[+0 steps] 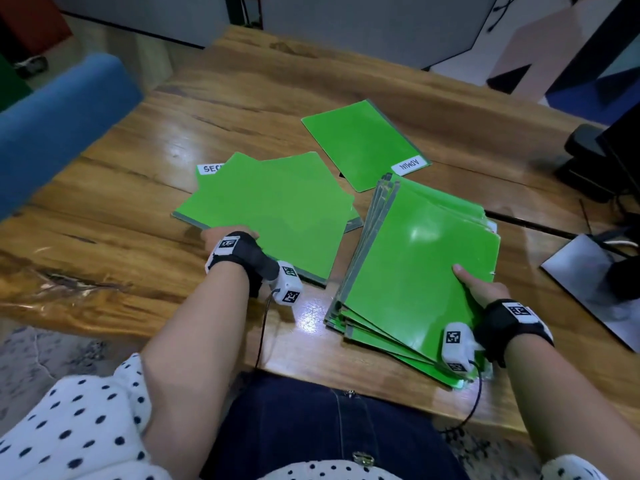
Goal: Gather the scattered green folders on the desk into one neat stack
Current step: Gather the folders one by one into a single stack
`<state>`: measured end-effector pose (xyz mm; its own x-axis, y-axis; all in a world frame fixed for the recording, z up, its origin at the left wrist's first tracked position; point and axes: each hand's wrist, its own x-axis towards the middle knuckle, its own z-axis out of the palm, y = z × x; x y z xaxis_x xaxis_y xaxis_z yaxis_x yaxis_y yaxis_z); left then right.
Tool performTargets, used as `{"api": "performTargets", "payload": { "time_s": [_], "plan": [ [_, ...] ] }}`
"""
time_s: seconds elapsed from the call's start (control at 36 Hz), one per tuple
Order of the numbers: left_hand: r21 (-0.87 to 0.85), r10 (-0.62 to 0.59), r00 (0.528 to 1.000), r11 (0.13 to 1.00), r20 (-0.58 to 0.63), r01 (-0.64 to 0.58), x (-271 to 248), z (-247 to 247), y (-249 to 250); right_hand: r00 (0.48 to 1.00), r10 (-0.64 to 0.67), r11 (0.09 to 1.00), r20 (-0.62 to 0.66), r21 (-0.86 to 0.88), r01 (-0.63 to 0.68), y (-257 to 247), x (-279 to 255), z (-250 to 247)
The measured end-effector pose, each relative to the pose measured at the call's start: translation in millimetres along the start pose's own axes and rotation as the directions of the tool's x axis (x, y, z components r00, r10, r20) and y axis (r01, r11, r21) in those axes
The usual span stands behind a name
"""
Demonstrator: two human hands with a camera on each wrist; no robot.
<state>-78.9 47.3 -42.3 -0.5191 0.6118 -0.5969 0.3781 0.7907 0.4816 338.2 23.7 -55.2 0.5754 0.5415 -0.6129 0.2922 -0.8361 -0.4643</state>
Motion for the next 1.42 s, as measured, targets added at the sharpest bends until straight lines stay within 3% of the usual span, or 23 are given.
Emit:
{"api": "performTargets", "payload": {
  "time_s": [0.11, 0.17, 0.22, 0.33, 0.5, 0.64, 0.75, 0.89, 1.11, 1.28, 1.42],
  "plan": [
    [-0.313, -0.039, 0.982, 0.950, -0.182, -0.020, -4, -31, 25, 1.000, 0.005, 1.000, 0.002, -0.007, -0.005, -3, -3, 0],
    [-0.415, -0.014, 0.962, 0.904, -0.272, -0.105, -14, -46, 43, 1.000, 0.008, 1.000, 0.002, -0.015, -0.008, -4, -5, 0],
    [-0.412, 0.074, 0.913, 0.876, -0.401, -0.252, -29, -61, 63, 1.000, 0.006, 1.000, 0.004, -0.022, -0.006, -6, -8, 1],
    [-0.259, 0.373, 0.785, 0.799, -0.495, -0.543, -68, -87, 102, 1.000, -0.009, 0.999, -0.003, -0.051, 0.009, -7, -17, 5],
    [-0.113, 0.671, 0.591, 0.613, -0.447, -0.782, -123, -116, 133, 0.999, -0.021, 0.998, 0.043, -0.053, 0.024, -4, -24, 10],
    [-0.062, 0.810, 0.523, 0.527, -0.265, -0.848, -145, -140, 154, 0.997, -0.031, 0.998, 0.067, -0.046, 0.035, -2, -23, 7],
    [-0.078, 0.825, 0.563, 0.559, -0.049, -0.826, -154, -150, 174, 0.997, -0.033, 0.997, 0.063, -0.065, 0.037, -4, -19, 7],
    [-0.181, 0.789, 0.610, 0.612, 0.075, -0.770, -155, -146, 190, 0.997, -0.044, 0.997, 0.057, -0.063, 0.048, -2, -16, 7],
    [-0.181, 0.781, 0.613, 0.625, 0.120, -0.760, -153, -156, 222, 0.998, -0.036, 0.995, 0.060, -0.090, 0.041, 0, -11, 10],
    [-0.152, 0.773, 0.628, 0.633, 0.087, -0.759, -141, -150, 242, 0.997, -0.044, 0.993, 0.065, -0.108, 0.051, -1, -6, 9],
    [-0.057, 0.708, 0.663, 0.693, 0.244, -0.719, -114, -99, 224, 0.991, -0.042, 0.993, 0.128, -0.104, 0.056, -1, -1, 4]
  ]
}}
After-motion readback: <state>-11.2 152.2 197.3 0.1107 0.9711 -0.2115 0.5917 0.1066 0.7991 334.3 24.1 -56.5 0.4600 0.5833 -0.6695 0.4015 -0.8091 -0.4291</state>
